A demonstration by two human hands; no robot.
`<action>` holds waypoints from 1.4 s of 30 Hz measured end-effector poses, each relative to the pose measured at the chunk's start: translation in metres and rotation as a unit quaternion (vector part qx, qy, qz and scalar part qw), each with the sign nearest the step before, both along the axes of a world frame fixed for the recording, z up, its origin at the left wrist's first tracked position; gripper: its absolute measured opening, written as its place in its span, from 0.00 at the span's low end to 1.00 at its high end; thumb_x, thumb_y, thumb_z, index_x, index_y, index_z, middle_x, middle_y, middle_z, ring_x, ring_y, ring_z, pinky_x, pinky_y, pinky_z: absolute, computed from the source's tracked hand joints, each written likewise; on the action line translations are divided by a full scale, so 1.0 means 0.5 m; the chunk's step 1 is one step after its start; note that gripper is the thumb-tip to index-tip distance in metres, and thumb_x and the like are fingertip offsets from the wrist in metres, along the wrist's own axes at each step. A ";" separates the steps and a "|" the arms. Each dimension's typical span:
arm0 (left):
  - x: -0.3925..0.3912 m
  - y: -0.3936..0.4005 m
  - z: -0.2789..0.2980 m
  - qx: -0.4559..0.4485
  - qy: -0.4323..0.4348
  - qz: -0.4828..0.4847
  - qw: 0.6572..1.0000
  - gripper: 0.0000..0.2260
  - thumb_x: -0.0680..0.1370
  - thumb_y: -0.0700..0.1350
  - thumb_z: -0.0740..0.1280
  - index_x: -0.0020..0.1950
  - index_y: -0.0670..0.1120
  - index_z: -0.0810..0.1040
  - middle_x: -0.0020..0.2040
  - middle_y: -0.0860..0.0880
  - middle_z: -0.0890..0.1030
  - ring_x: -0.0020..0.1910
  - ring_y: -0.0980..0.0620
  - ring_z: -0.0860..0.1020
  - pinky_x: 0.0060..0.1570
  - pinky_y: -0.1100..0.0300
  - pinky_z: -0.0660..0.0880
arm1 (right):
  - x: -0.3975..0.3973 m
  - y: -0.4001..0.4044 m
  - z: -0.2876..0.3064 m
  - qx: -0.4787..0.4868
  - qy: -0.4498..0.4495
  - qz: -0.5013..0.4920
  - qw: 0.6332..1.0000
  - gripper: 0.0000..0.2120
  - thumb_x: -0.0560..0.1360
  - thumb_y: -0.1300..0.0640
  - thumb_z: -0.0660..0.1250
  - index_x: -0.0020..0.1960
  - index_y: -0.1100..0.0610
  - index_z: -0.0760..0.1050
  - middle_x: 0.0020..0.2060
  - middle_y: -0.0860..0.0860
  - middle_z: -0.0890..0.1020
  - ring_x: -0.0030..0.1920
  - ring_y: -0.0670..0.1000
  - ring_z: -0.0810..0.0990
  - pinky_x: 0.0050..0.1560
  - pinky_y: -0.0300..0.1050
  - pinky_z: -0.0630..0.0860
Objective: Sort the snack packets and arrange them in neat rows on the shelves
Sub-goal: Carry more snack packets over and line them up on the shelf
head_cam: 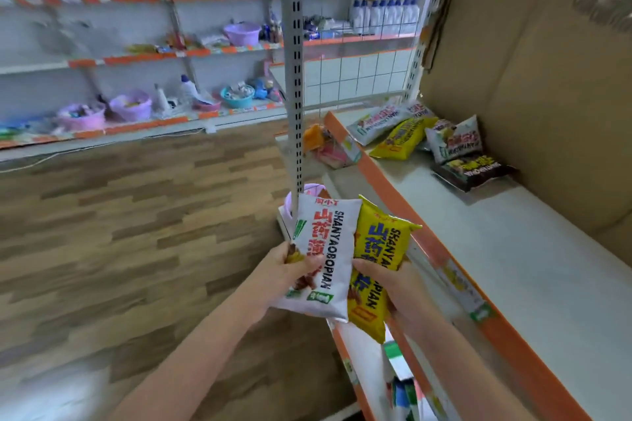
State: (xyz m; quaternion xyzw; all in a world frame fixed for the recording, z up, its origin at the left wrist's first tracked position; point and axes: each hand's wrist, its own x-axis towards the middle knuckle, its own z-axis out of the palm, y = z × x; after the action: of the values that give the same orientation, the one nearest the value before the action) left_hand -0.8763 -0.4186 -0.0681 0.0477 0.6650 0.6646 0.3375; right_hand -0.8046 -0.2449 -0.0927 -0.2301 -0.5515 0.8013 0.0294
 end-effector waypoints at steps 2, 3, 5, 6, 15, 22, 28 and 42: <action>-0.029 0.033 0.020 -0.034 0.039 -0.009 0.999 0.09 0.74 0.40 0.69 0.53 0.47 0.77 0.49 0.49 0.84 0.41 0.56 0.83 0.36 0.66 0.77 | -0.031 0.037 0.009 0.020 0.001 -0.017 1.000 0.22 0.63 0.65 0.75 0.56 0.62 0.76 0.46 0.59 0.84 0.45 0.62 0.83 0.48 0.58 0.80; -0.043 0.051 0.025 -0.044 0.057 -0.003 0.997 0.11 0.74 0.39 0.69 0.54 0.48 0.75 0.48 0.51 0.84 0.39 0.59 0.82 0.34 0.68 0.76 | -0.045 0.056 0.012 0.035 0.000 -0.024 0.999 0.21 0.64 0.65 0.75 0.56 0.62 0.77 0.45 0.59 0.85 0.45 0.61 0.84 0.49 0.59 0.80; -0.065 0.088 0.027 -0.054 0.080 0.021 0.995 0.15 0.73 0.39 0.70 0.57 0.48 0.71 0.48 0.52 0.82 0.37 0.61 0.81 0.32 0.71 0.75 | -0.064 0.091 0.017 0.049 0.006 -0.023 0.999 0.17 0.65 0.64 0.75 0.54 0.60 0.78 0.44 0.58 0.85 0.45 0.60 0.84 0.50 0.59 0.79; -0.071 0.108 0.028 -0.058 0.091 0.028 0.994 0.18 0.73 0.40 0.71 0.59 0.48 0.69 0.48 0.53 0.81 0.38 0.62 0.80 0.32 0.71 0.74 | -0.070 0.107 0.021 0.049 0.010 -0.016 0.999 0.17 0.65 0.63 0.75 0.53 0.59 0.78 0.44 0.57 0.85 0.45 0.60 0.84 0.50 0.59 0.79; -0.139 0.292 0.017 -0.146 0.149 -0.062 0.976 0.35 0.65 0.48 0.78 0.63 0.48 0.60 0.49 0.52 0.79 0.45 0.55 0.80 0.50 0.56 0.77 | -0.062 0.251 0.019 0.019 0.021 -0.054 0.998 0.28 0.62 0.60 0.75 0.61 0.60 0.72 0.46 0.57 0.84 0.42 0.56 0.84 0.36 0.45 0.79; -0.240 0.436 0.013 -0.112 0.202 -0.189 0.954 0.30 0.70 0.38 0.74 0.62 0.47 0.58 0.46 0.54 0.77 0.33 0.68 0.76 0.29 0.75 0.71 | -0.073 0.323 0.012 -0.022 0.022 -0.126 0.992 0.23 0.68 0.73 0.68 0.60 0.61 0.70 0.50 0.60 0.83 0.45 0.57 0.84 0.39 0.48 0.81; -0.346 0.547 0.032 -0.097 0.293 -0.280 0.909 0.34 0.71 0.37 0.73 0.69 0.47 0.56 0.52 0.50 0.76 0.43 0.59 0.76 0.37 0.68 0.68 | -0.153 0.392 0.003 0.096 -0.068 -0.273 0.955 0.27 0.66 0.65 0.75 0.61 0.60 0.68 0.52 0.56 0.82 0.51 0.56 0.82 0.56 0.57 0.77; -0.545 0.590 -0.032 -0.211 0.576 -0.347 0.710 0.32 0.76 0.52 0.67 0.74 0.47 0.56 0.66 0.44 0.62 0.66 0.44 0.65 0.63 0.55 0.63 | -0.324 0.393 -0.034 0.405 -0.296 -0.228 0.834 0.25 0.73 0.42 0.66 0.62 0.58 0.69 0.57 0.55 0.78 0.57 0.55 0.77 0.52 0.44 0.73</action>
State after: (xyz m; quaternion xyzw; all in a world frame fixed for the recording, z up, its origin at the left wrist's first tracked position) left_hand -1.1490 -0.1237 -0.0841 0.5759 0.7899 0.1868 0.0973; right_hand -0.9668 -0.0481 -0.1099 -0.5433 -0.7408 0.3705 0.1371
